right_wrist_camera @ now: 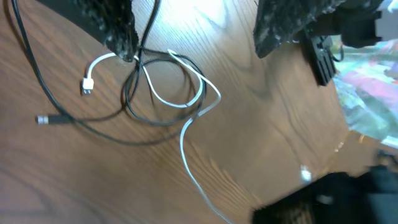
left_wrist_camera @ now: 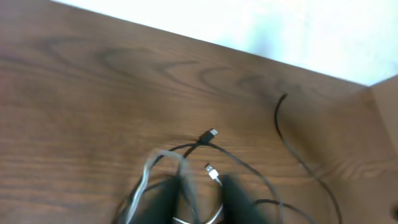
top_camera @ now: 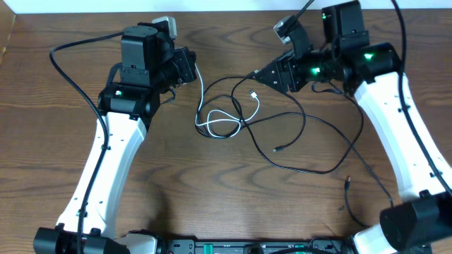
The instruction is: Untangle cables
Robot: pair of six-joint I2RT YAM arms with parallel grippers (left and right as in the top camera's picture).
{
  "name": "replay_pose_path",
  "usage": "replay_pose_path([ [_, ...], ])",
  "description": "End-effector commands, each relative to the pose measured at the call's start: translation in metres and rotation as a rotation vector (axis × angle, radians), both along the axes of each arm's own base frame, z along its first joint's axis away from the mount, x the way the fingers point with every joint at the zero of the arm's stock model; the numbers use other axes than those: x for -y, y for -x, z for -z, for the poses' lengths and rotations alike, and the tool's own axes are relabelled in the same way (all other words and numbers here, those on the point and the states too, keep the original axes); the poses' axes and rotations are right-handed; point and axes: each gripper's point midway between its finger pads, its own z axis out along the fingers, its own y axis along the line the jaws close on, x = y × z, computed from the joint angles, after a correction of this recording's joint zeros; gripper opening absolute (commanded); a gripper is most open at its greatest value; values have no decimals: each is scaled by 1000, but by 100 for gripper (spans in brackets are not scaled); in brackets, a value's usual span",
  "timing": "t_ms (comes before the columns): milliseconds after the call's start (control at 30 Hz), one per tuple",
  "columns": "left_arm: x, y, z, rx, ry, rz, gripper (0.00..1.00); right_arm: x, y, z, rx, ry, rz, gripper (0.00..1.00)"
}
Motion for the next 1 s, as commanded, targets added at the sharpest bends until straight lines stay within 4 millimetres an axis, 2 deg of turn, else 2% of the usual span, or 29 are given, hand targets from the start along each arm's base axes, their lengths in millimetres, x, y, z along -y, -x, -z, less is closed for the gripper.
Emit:
replay_pose_path([
  [0,-6,-8,16,-15,-69,11,66,-4,-6,20,-45,30,5,58],
  [67,-14,-13,33,-54,-115,-23,89,-4,-7,24,-53,33,5,58],
  [100,-18,-14,45,-85,-134,-38,92,-3,-8,25,-53,40,10,58],
  [233,-22,-9,82,-192,-193,-10,93,3,-12,30,-43,82,40,63],
  [333,-22,3,95,-249,-231,33,93,8,-13,35,-48,115,60,66],
  [433,-13,18,92,-260,-229,125,93,11,-13,37,-51,133,70,69],
  [600,19,47,72,-173,-215,421,94,12,-13,38,-52,139,73,72],
  [667,23,55,75,-168,-257,485,94,12,-13,38,-54,140,73,72],
  [800,34,69,105,-221,-312,608,93,12,-12,39,-59,142,73,72],
  [967,40,74,138,-303,-319,668,85,13,-10,40,-71,146,73,71],
])
